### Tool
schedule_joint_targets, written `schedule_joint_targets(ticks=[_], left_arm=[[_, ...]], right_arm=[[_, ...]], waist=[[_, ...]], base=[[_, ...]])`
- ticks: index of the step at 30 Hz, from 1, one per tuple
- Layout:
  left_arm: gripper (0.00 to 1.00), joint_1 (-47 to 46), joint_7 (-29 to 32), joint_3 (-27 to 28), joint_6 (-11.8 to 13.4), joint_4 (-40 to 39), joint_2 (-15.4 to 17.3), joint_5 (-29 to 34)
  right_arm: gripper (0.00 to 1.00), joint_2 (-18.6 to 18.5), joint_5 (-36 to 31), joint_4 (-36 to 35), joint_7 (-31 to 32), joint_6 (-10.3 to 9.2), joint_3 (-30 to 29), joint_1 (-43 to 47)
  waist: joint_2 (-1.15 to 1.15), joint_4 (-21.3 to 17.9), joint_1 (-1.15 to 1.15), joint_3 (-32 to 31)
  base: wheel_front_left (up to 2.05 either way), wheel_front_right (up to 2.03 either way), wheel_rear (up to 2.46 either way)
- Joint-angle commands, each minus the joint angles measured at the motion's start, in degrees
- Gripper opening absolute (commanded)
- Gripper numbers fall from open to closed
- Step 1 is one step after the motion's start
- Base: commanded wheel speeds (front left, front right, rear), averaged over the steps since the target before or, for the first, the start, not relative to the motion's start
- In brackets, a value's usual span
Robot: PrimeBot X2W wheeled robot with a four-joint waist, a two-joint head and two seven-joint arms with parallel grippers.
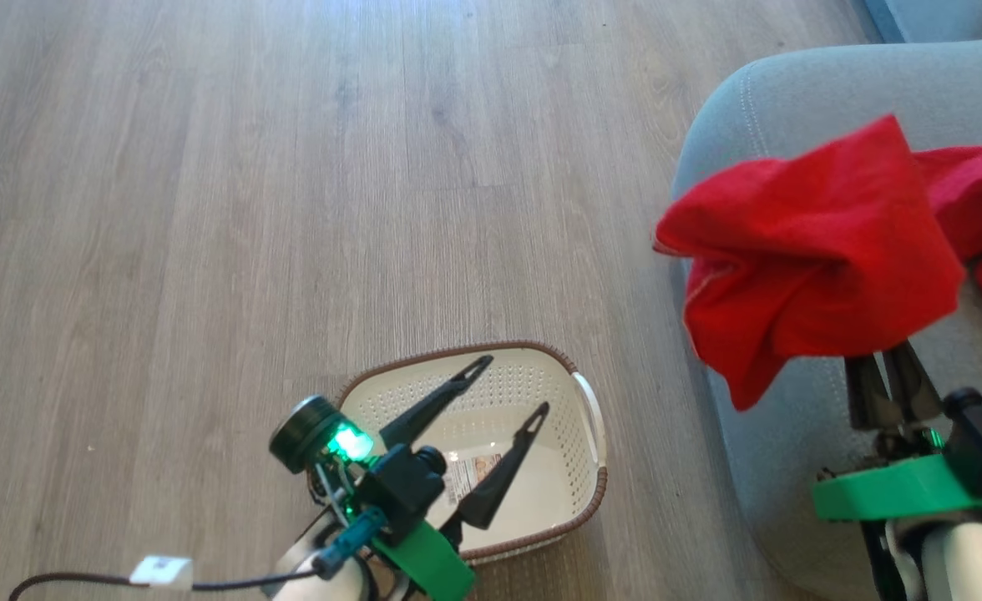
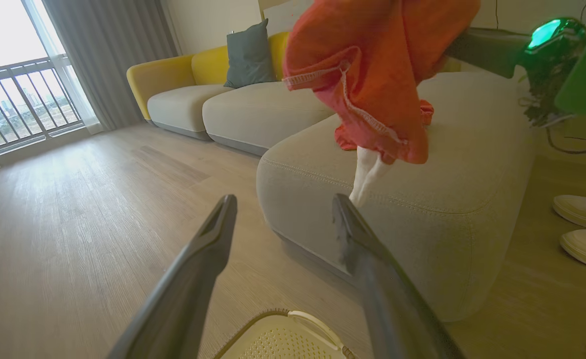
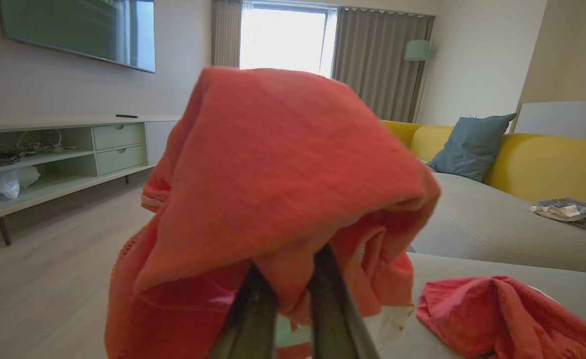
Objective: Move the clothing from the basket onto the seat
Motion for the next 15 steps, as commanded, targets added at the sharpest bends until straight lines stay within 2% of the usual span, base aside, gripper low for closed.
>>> schedule_joint_targets(ticks=[1, 15], left_arm=[[1.0, -0.5, -0.3, 2.9, 0.3, -1.4, 0.0, -0.9], [1.0, 2.2, -0.3, 4.6, 0.0, 1.7, -1.6, -1.0]], right_arm=[[0.0, 0.2, 0.2, -1.0, -0.4, -0.01, 0.2, -0.2], [0.0, 1.1, 1.4, 3.4, -0.4, -0.01, -1.4, 1.0]], waist=[[0.0, -0.1, 0.0, -0.1], [0.0, -0.7, 0.0, 0.0]], base=[[0.0, 0.0, 0.0], [0.0, 0.0, 0.0]])
